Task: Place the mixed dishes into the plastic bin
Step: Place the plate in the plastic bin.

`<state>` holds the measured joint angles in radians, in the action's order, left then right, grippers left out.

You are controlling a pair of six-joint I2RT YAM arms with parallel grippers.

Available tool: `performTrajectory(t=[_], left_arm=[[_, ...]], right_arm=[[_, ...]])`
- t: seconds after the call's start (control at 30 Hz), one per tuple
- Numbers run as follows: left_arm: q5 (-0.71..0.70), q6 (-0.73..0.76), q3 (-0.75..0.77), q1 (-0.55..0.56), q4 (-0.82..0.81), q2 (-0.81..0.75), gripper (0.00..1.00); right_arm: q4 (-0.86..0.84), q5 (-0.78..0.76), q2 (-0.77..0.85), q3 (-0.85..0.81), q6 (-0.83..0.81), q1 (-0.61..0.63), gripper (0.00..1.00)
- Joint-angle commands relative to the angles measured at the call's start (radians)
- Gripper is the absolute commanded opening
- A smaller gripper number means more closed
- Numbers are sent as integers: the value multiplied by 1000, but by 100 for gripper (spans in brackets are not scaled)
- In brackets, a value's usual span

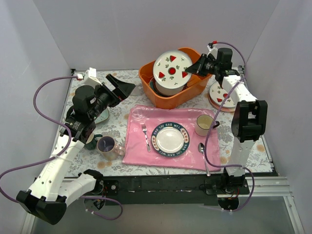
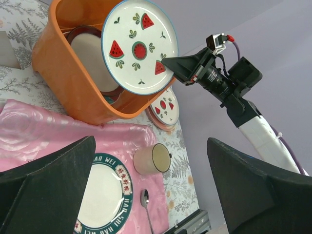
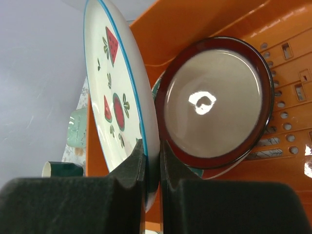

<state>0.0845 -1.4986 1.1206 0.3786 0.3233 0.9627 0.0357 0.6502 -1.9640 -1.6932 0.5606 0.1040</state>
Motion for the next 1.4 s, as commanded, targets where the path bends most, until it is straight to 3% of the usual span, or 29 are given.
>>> performTrajectory(t=[0.0, 0.33, 0.8, 1.03, 1.2, 1.37], left_arm=[[-38, 12, -4, -4, 20, -24, 98], [-49, -6, -10, -6, 23, -9, 98], [-69, -17, -16, -6, 25, 4, 98], [-72, -20, -16, -7, 28, 7, 98], [-72, -25, -16, -7, 29, 13, 98], [-69, -28, -16, -7, 28, 18, 98]], right_arm=[[-97, 25, -24, -100, 12, -3, 1], [-103, 17, -153, -151, -2, 0, 1], [47, -1, -303, -341, -143, 33, 1], [73, -12, -334, -335, -166, 33, 1], [87, -24, -348, -326, -191, 33, 15], [101, -58, -355, -324, -225, 33, 20]])
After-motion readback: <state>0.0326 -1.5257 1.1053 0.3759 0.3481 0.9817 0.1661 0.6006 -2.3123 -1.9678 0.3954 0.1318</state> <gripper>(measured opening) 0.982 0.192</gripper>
